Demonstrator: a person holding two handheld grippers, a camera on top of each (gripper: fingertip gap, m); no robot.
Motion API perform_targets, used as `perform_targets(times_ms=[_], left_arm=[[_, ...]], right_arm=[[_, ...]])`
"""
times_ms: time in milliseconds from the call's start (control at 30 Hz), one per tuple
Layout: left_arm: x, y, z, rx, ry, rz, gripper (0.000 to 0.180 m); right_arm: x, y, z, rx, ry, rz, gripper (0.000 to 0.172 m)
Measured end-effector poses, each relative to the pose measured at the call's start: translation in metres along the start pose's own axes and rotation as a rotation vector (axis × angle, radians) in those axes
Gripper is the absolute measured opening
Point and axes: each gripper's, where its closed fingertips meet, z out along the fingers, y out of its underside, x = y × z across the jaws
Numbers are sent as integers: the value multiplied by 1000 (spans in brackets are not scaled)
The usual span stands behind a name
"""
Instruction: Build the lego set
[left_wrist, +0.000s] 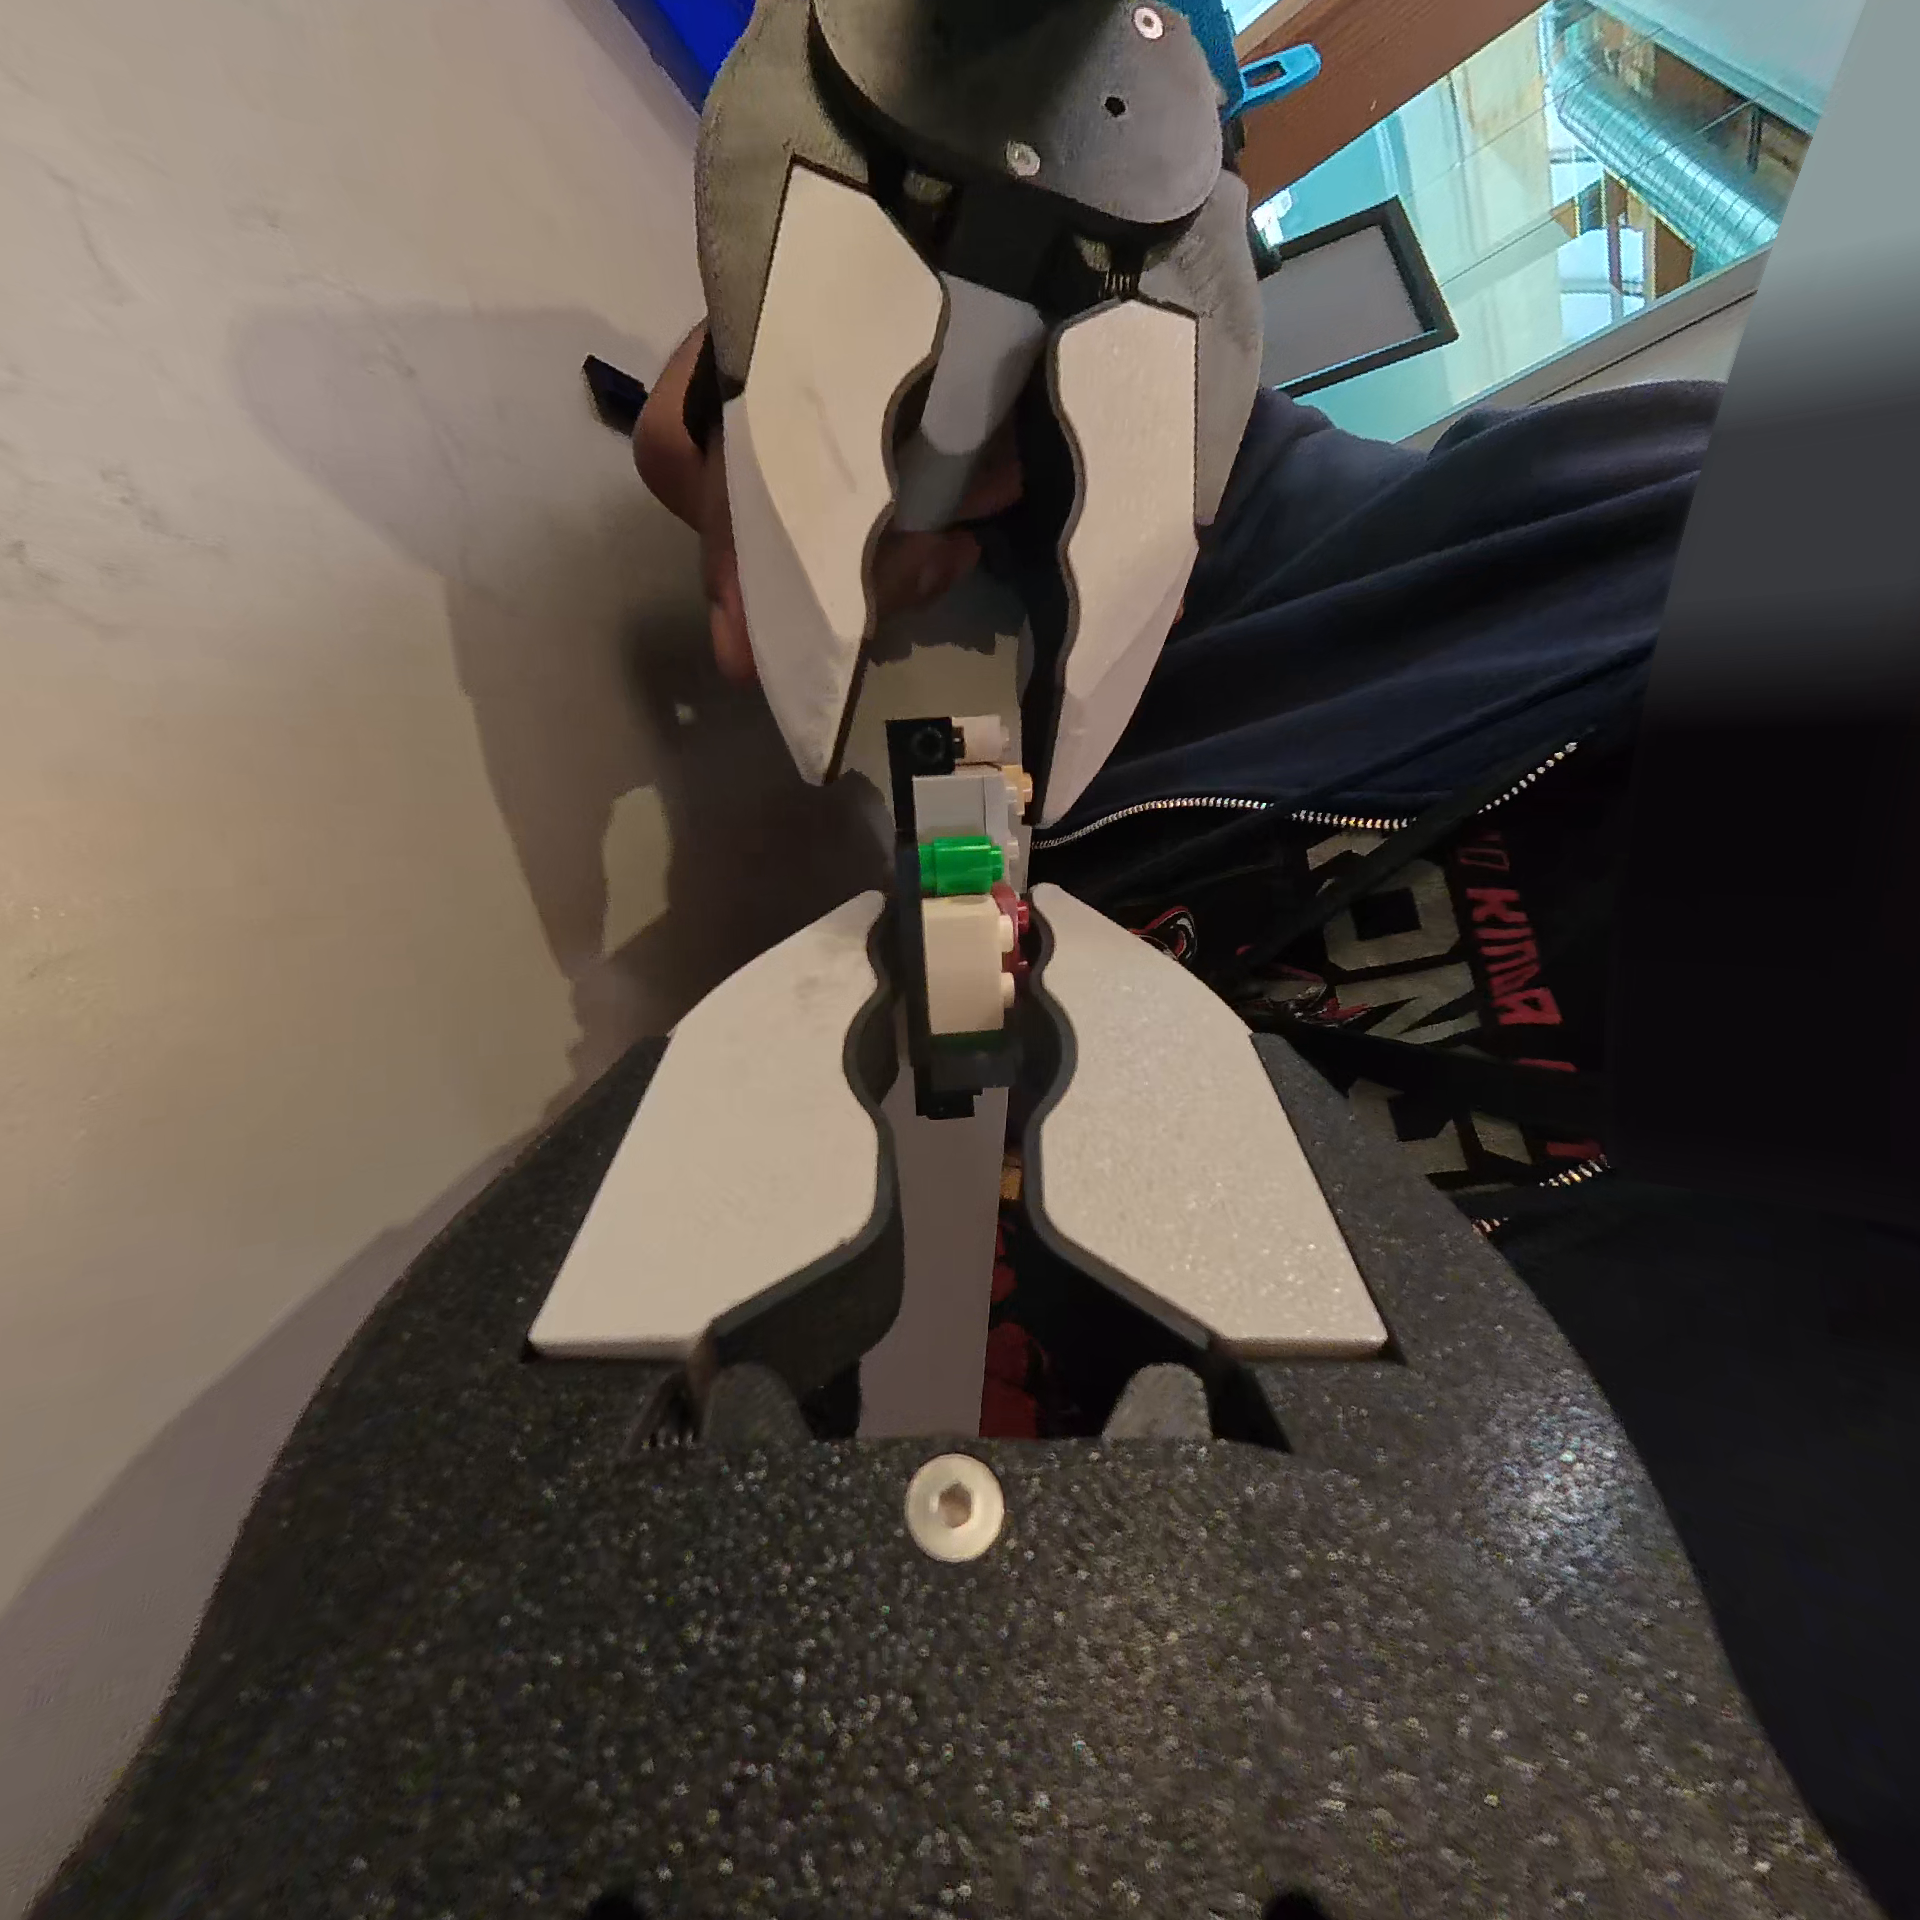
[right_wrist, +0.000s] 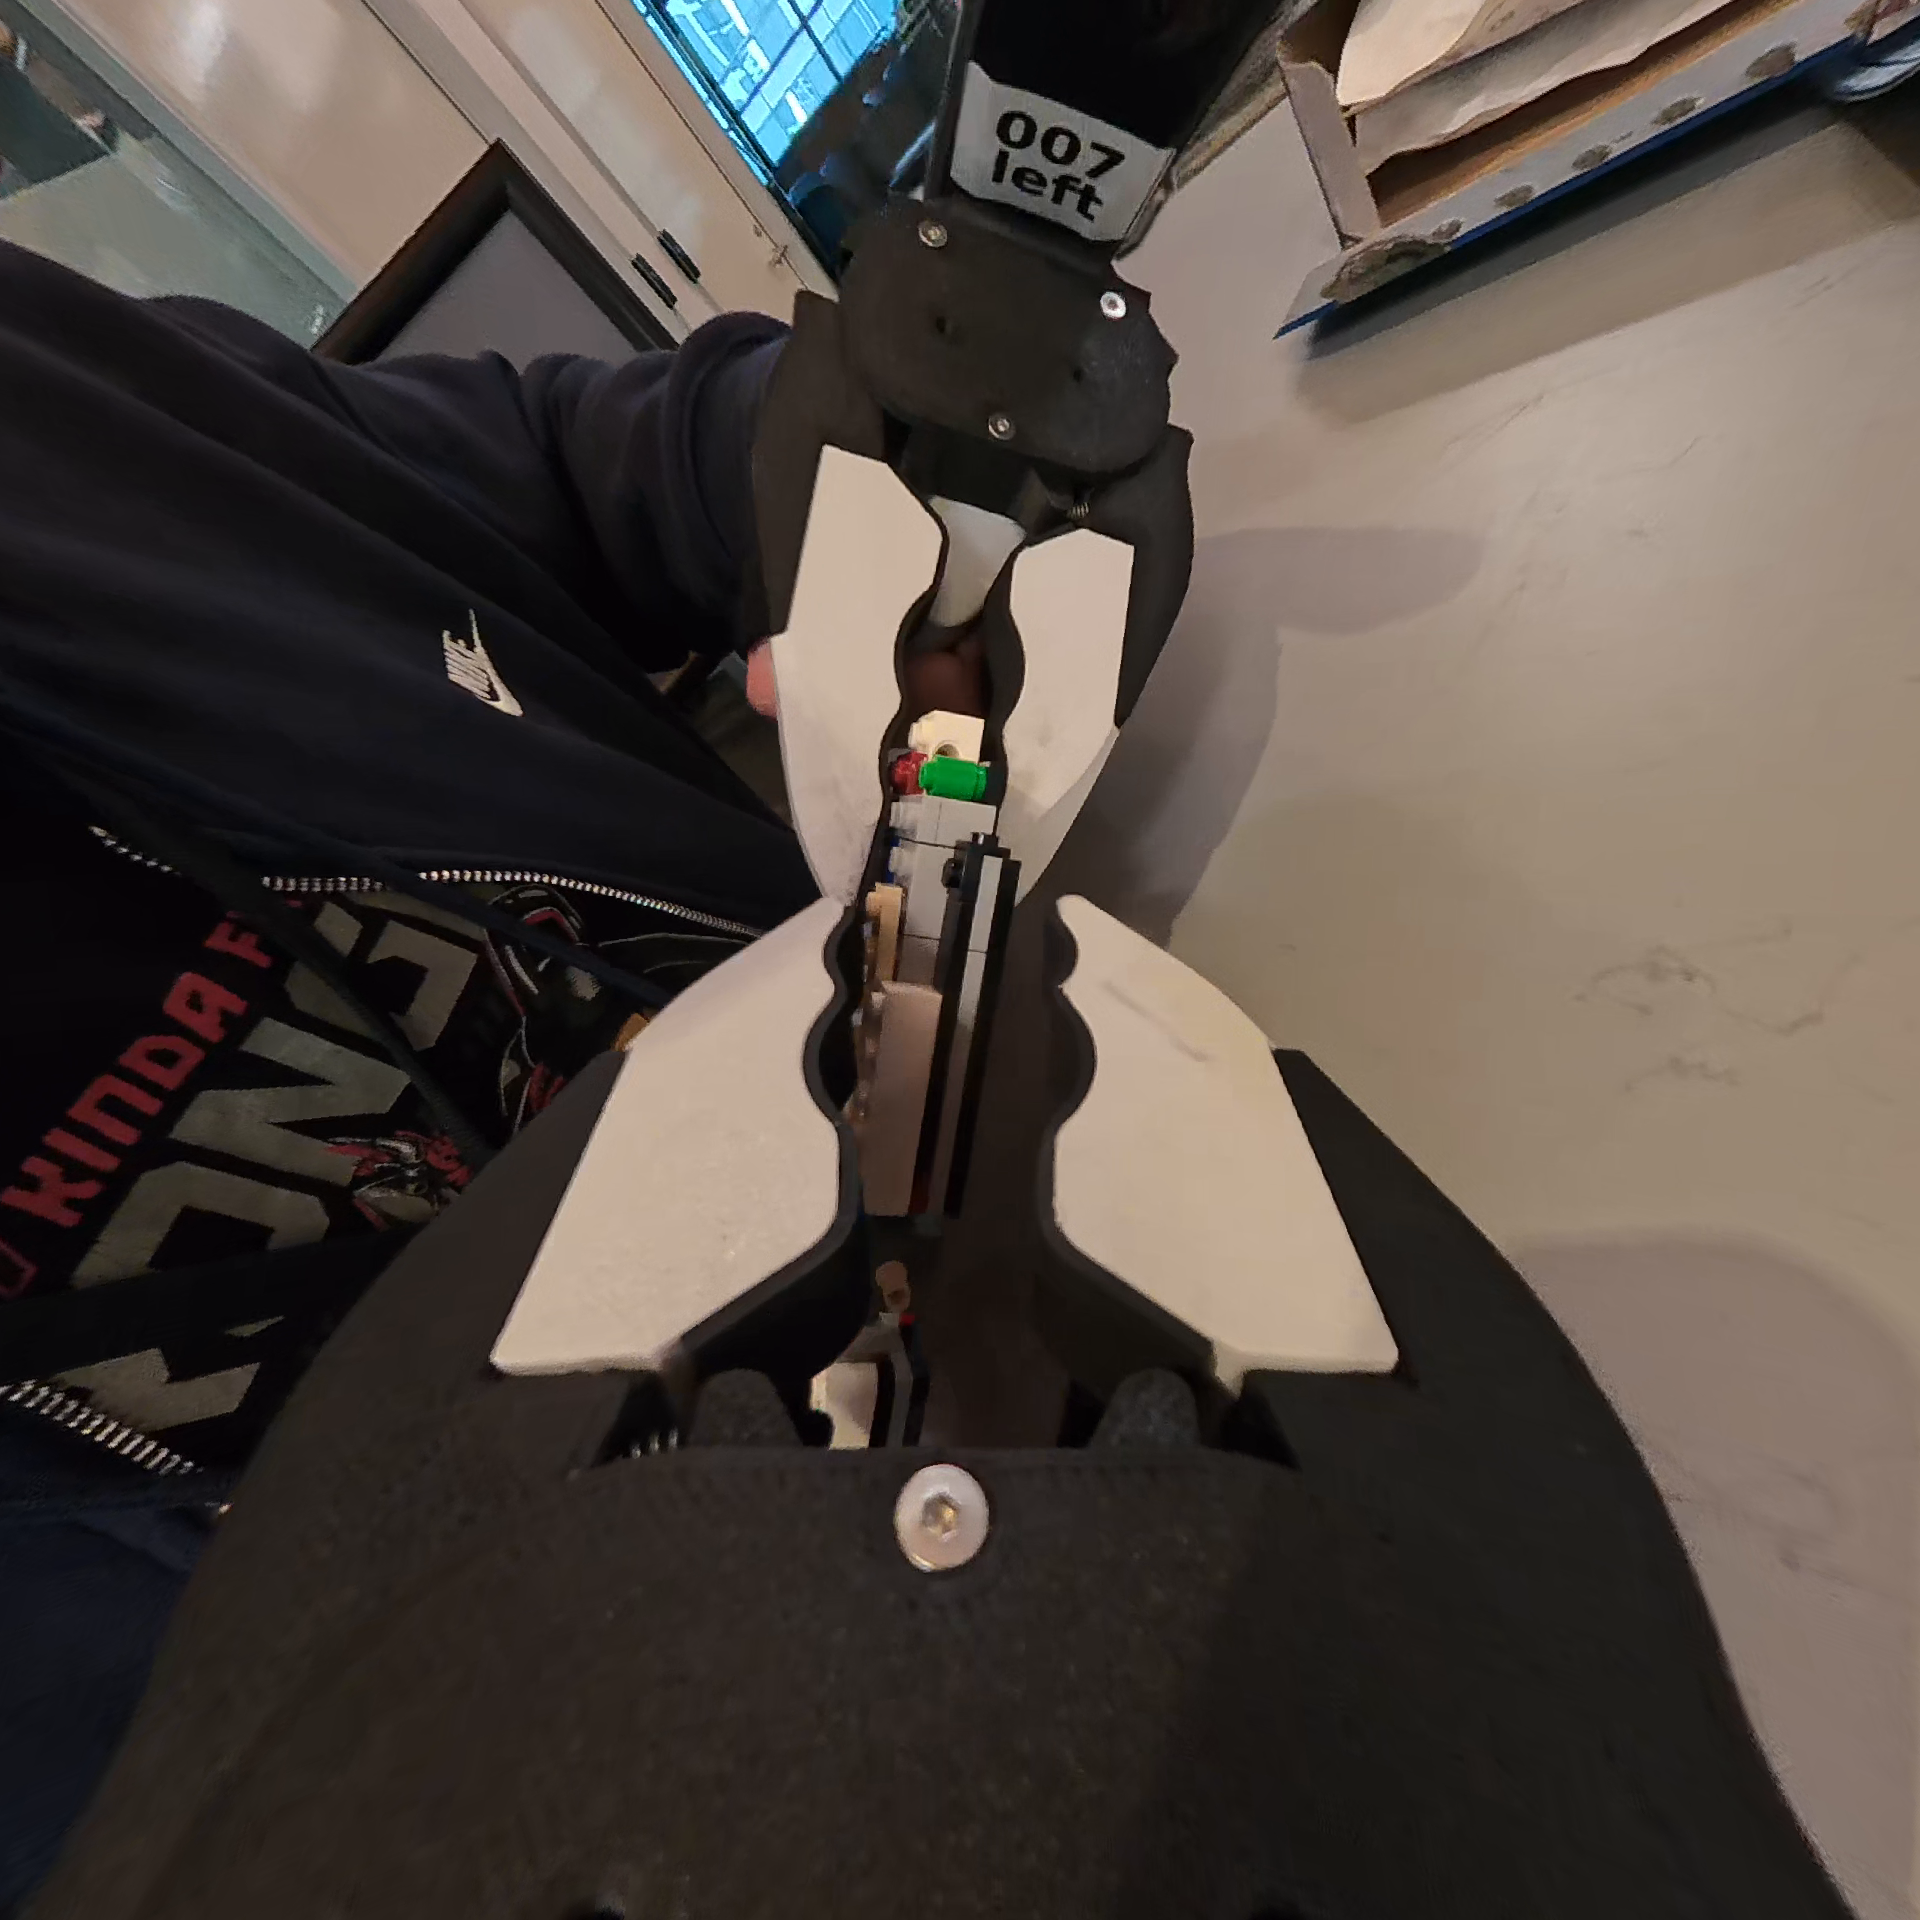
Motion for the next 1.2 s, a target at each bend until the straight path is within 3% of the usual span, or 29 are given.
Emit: perform_targets(times_ms=[67,867,1200], left_arm=[[1,-1,0,0,-7,5,20],[7,-3,1,-11,-6,20,20],[1,-5,-6,38,21,-21,20]], right_arm=[[-3,-1,0,10,-23,-6,27],[-8,-5,-2,25,-53,-21,25],[-4,5,1,-46,0,-41,39]])
